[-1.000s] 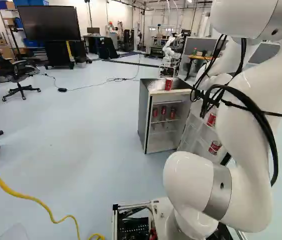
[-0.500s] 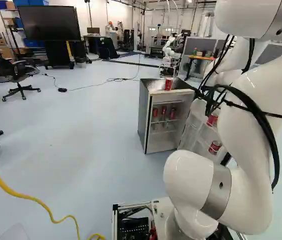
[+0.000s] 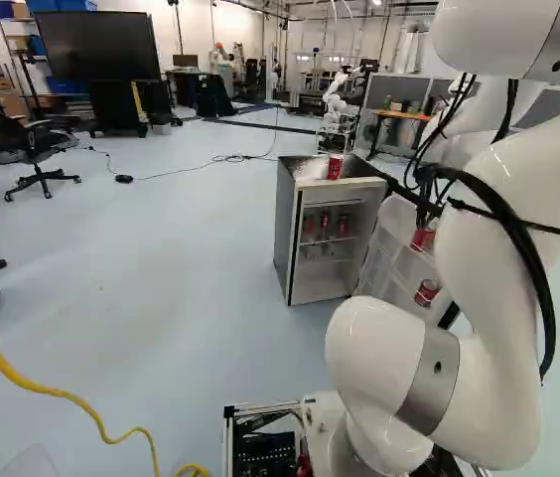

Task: Grab a drink from the fridge

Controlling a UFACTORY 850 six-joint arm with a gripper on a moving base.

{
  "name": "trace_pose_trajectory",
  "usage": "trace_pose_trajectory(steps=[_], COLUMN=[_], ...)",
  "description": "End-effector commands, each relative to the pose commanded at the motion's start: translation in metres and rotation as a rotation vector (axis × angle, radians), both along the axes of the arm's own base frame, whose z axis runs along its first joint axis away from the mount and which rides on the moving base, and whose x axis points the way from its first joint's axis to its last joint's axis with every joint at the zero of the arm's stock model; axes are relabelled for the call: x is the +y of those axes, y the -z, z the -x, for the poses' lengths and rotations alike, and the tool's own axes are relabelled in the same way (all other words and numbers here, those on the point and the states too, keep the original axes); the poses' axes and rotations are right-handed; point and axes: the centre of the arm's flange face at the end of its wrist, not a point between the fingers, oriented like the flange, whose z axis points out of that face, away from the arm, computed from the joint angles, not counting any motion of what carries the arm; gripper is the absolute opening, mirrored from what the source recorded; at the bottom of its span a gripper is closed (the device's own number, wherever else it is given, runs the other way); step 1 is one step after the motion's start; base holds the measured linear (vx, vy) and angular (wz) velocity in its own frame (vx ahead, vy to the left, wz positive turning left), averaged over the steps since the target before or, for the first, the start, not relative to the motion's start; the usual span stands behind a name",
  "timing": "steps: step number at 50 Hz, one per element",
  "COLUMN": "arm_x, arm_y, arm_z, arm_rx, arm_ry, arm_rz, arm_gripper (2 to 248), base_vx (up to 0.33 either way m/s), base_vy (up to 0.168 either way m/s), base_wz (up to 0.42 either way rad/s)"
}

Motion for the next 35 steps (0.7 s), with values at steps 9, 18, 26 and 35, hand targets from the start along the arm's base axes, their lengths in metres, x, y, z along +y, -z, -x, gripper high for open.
trace_pose_trajectory(steps=[9,18,26,35], arm_x=[-0.014,-0.028,-0.041,-0.056], arm_y=[-0.008,-0.014,-0.013,-0.008], arm_z=[0.001,0.000,-0.002,-0.007], arm_rx=[-0.001,-0.002,0.008,0.030], arm_ry=[0.032,0.061,0.086,0.113], arm_rz=[-0.013,-0.028,-0.053,-0.093], arm_gripper=[247,247,247,247], base_vx=[0.000,0.000,0.000,0.000], base_vy=[0.000,0.000,0.000,0.000], base_wz=[0.000,0.000,0.000,0.000])
